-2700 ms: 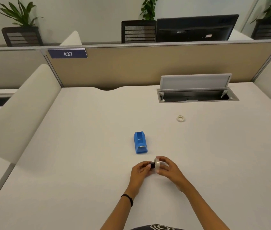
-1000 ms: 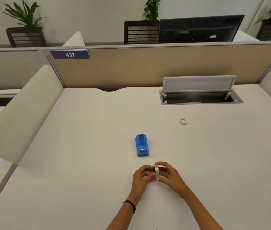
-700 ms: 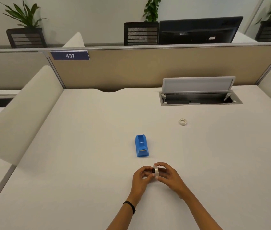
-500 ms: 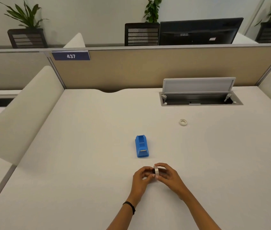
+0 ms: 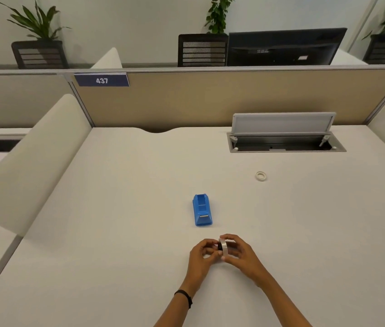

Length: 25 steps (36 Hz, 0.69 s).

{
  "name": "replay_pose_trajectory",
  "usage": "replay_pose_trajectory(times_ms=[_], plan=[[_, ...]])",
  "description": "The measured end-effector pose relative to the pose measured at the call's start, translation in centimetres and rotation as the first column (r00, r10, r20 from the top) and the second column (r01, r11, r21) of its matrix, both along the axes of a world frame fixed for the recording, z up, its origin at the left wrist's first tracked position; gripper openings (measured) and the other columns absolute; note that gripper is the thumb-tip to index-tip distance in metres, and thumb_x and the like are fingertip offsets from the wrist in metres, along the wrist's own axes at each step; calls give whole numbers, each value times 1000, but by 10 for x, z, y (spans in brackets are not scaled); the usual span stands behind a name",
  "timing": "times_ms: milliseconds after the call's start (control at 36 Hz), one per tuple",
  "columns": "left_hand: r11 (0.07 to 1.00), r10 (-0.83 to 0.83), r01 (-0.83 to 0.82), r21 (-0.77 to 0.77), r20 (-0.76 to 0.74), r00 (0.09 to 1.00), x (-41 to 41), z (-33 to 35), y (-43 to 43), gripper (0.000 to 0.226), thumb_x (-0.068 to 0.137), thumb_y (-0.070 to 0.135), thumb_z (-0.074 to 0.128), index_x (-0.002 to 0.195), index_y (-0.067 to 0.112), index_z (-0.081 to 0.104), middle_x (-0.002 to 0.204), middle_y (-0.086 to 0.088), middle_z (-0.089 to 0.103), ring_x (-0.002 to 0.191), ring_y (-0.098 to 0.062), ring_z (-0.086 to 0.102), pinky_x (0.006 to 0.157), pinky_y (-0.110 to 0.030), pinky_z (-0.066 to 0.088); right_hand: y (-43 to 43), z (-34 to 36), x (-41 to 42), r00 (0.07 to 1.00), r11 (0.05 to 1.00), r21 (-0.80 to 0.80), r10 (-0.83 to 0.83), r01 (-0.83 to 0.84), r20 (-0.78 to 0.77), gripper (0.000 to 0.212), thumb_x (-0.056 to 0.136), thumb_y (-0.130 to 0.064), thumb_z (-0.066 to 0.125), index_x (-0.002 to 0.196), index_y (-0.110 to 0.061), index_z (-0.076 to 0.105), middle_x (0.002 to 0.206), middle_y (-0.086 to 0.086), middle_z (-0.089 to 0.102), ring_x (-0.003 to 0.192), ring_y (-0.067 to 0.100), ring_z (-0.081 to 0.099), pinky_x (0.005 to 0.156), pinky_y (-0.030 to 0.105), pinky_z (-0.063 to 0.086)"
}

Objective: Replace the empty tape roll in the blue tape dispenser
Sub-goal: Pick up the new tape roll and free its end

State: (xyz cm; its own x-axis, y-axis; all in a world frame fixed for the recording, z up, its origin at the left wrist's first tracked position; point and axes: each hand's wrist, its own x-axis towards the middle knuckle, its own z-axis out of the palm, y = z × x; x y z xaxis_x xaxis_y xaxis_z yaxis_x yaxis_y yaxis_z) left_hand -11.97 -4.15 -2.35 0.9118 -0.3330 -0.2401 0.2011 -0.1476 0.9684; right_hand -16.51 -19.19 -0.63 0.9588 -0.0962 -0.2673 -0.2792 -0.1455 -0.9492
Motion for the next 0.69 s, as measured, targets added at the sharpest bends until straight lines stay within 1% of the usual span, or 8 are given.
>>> replay_pose_trajectory(times_ms=[56, 167, 250, 306, 417, 500, 583, 694], plan=[[1000, 3, -3, 1, 0, 1000, 1, 0, 0, 20, 81, 10, 71, 90, 26, 65, 89, 6, 69, 78, -2, 66, 67, -9, 51, 0, 0, 1, 1000, 1000, -3, -1, 1, 8, 47, 77, -11, 73, 116, -29, 54, 120, -5, 60, 108, 8, 61, 82, 15, 52], [1000, 2, -2, 12, 3, 1000, 2, -2, 1, 11, 79, 9, 72, 87, 17, 68, 88, 2, 71, 80, -8, 68, 69, -14, 53, -1, 2, 2, 1000, 1000, -8, -5, 5, 21, 46, 74, -8, 74, 110, -29, 56, 116, -5, 63, 104, 8, 63, 78, 14, 52], [1000, 17, -17, 14, 10, 1000, 1, -5, 0, 8, 79, 7, 71, 85, 12, 69, 85, 1, 71, 81, -8, 67, 71, -14, 53, -2, 1, 2, 999, 1000, -2, -23, 23, 26, 46, 72, -6, 76, 109, -26, 58, 113, -3, 65, 101, 10, 65, 78, 15, 52], [999, 23, -24, 23, 13, 1000, 0, -6, 0, 7, 79, 6, 71, 85, 11, 69, 84, 0, 71, 80, -6, 66, 72, -14, 52, -3, 0, 1, 999, 999, -5, -33, 33, 25, 46, 70, -8, 77, 108, -26, 59, 111, -3, 66, 101, 11, 65, 78, 15, 52], [999, 11, -12, 38, 29, 1000, 0, -6, 0, 10, 80, 7, 71, 89, 4, 69, 88, -7, 70, 79, -7, 66, 72, -16, 53, -4, -3, 1, 998, 999, -5, -52, 52, 17, 46, 67, -12, 80, 105, -30, 61, 108, -5, 68, 100, 11, 65, 78, 15, 53], [998, -19, 16, 53, 52, 998, 1, -5, 1, 9, 83, 8, 67, 91, 5, 70, 90, -11, 69, 81, -9, 65, 74, -17, 52, -4, -6, 0, 998, 998, -11, -67, 67, 9, 46, 67, -13, 82, 105, -29, 61, 109, -5, 67, 99, 10, 65, 78, 16, 54], [997, -31, 27, 66, 60, 998, 1, -4, 2, 8, 85, 8, 65, 90, 6, 71, 90, -10, 69, 81, -10, 64, 76, -19, 53, -5, -7, 0, 998, 998, -16, -66, 66, 5, 47, 67, -12, 82, 106, -27, 61, 110, -3, 66, 100, 10, 65, 78, 16, 54], [997, -22, 17, 79, 62, 998, 1, -4, 1, 7, 84, 8, 66, 89, 7, 71, 88, -9, 68, 78, -4, 63, 74, -16, 52, -5, -8, 1, 998, 998, -22, -64, 64, 0, 47, 68, -11, 81, 108, -23, 60, 111, -1, 66, 101, 13, 64, 81, 20, 55]])
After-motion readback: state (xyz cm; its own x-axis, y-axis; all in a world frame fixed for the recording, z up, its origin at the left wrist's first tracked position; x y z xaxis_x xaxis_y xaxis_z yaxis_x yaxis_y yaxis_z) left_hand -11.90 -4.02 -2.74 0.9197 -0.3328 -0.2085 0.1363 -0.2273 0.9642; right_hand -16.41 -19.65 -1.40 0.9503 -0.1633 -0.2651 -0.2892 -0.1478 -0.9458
